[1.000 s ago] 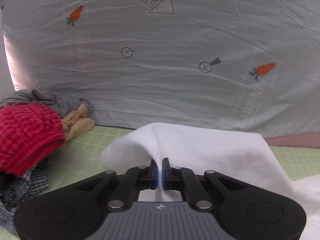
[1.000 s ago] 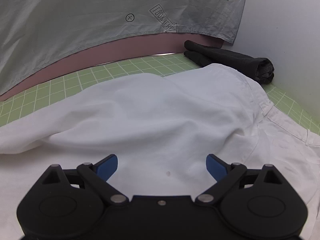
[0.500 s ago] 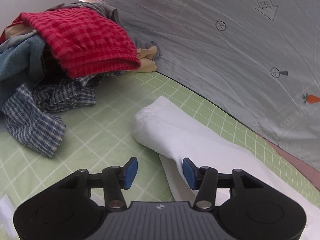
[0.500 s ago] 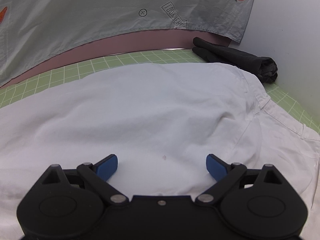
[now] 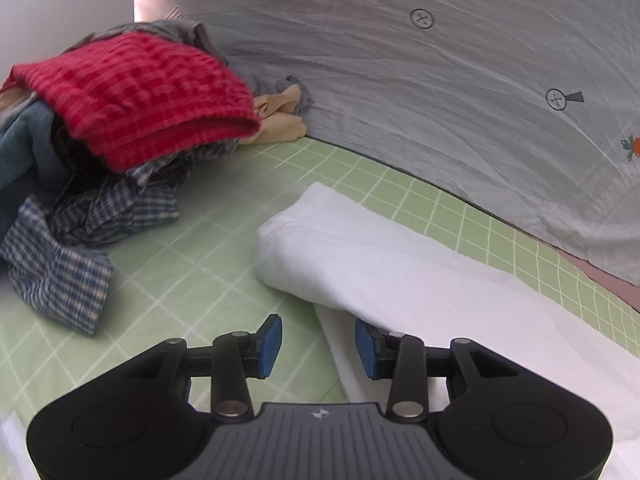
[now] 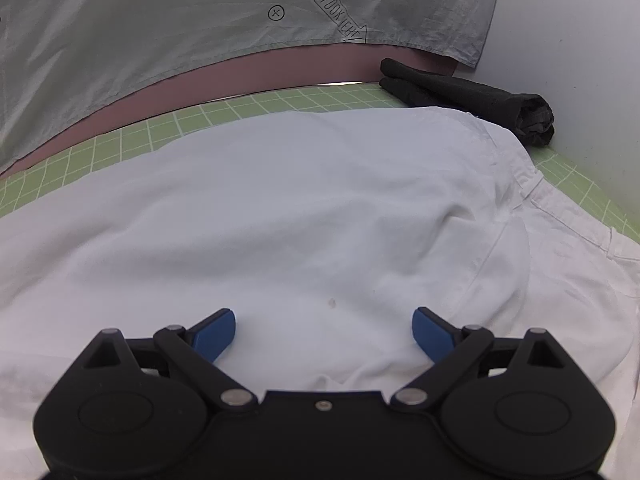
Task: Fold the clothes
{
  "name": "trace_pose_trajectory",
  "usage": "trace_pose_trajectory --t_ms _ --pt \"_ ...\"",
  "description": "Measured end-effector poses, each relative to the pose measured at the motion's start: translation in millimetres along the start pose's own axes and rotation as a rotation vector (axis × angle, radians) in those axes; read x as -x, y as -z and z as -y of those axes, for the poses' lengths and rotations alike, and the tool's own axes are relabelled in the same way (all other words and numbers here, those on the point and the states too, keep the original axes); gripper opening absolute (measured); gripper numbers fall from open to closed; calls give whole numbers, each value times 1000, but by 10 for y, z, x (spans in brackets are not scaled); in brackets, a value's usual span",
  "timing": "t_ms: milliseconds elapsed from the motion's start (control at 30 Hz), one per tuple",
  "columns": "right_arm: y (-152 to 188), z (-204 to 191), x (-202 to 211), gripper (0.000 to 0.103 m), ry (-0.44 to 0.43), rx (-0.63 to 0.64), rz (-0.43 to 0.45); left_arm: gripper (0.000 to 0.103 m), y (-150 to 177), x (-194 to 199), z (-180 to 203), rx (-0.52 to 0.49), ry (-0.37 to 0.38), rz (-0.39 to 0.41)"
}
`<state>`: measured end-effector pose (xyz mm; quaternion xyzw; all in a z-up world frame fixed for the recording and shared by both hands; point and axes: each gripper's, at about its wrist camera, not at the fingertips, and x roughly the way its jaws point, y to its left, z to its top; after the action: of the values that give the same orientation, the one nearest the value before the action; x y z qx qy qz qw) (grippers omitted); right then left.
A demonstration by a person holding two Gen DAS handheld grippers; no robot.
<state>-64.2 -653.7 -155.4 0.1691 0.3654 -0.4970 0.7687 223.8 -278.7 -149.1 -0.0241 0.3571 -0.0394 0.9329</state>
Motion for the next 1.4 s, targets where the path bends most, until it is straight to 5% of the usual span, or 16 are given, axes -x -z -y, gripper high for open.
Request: trace_pose_trajectory --t_ms 100,300,467,667,867,900,933,967,1067,1267,1400 --pt "-3 6 -23 96 -5 7 -4 42 -76 -88 268 -66 14 43" --pt "-14 12 -54 96 -11 1 -5 46 5 -281 534 -182 -85 58" --pt "-20 20 -64 96 -17 -8 -6 74 89 -439 740 -279 -174 68" --pt "-17 27 -76 97 -22 -20 1 77 26 -495 342 -97 -109 -12" --pt "-36 20 -95 98 -25 -23 -1 59 67 -576 126 8 -19 -62" --pt "-39 20 -98 98 -26 -23 -2 43 71 -569 134 0 -5 -61" --pt "-43 19 -101 98 -26 -23 -3 17 75 -561 142 -10 9 -60" --pt "-46 18 -103 98 -25 -22 -4 10 79 -553 150 -21 19 -60" --pt "-44 12 -104 98 -23 -23 -3 4 66 -428 130 -41 9 -26" --pt "-30 13 -41 98 -21 -8 -6 3 -20 159 -284 22 -141 92" --pt "14 35 81 98 -31 1 3 9 215 271 -665 49 -206 -15"
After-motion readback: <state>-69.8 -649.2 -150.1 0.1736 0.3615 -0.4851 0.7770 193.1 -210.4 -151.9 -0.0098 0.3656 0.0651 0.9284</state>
